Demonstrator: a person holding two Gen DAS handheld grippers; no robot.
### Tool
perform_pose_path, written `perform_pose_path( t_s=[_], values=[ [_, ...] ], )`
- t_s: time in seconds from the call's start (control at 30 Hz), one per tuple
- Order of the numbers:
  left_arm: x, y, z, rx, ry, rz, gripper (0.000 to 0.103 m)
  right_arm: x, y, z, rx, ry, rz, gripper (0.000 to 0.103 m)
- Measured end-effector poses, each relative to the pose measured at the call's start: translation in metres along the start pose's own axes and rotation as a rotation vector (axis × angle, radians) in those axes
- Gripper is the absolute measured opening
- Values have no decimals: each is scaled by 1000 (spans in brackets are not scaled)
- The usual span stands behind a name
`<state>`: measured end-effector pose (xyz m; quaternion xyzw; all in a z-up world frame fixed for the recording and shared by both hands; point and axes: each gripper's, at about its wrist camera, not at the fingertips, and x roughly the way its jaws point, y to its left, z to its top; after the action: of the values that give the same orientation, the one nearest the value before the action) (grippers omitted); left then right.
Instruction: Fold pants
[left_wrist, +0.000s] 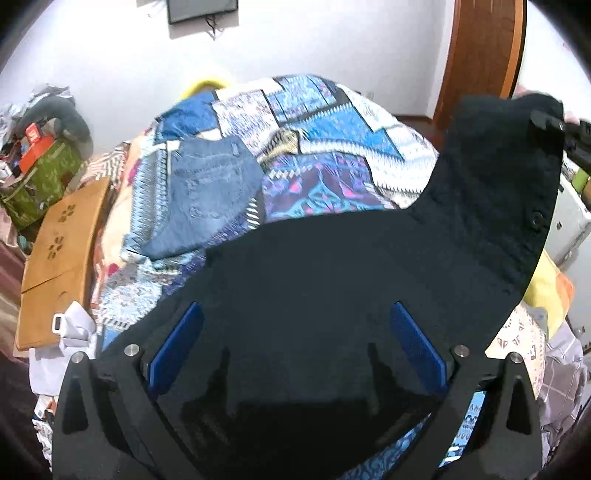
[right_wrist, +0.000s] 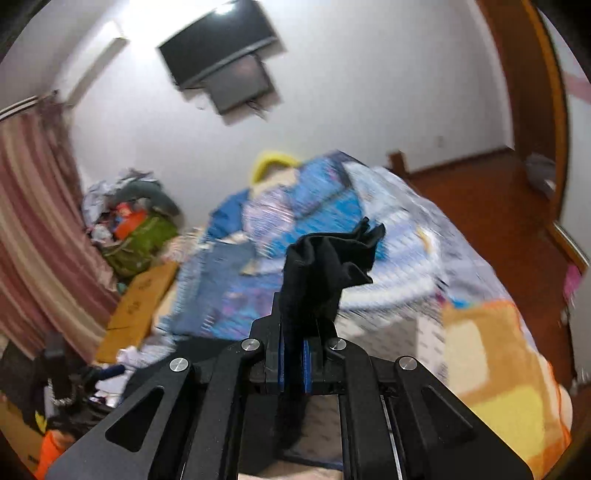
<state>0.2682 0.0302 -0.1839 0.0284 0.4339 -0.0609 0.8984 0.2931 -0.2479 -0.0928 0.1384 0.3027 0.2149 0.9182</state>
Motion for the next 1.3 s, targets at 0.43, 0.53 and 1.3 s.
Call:
perform_pose_path(
  t_s=[0.43,0.53,1.3],
  values=[
    [-44,49,-22,-82,-40,35,103,98,118,-37,-150,186,225,6],
    [-46,64,-33,-117,-25,61,103,125,135,-66,-162,279,249,6],
    [-33,56,-1,-120,-38,61,103,104,134,-101,-353,386,218,51]
  ],
)
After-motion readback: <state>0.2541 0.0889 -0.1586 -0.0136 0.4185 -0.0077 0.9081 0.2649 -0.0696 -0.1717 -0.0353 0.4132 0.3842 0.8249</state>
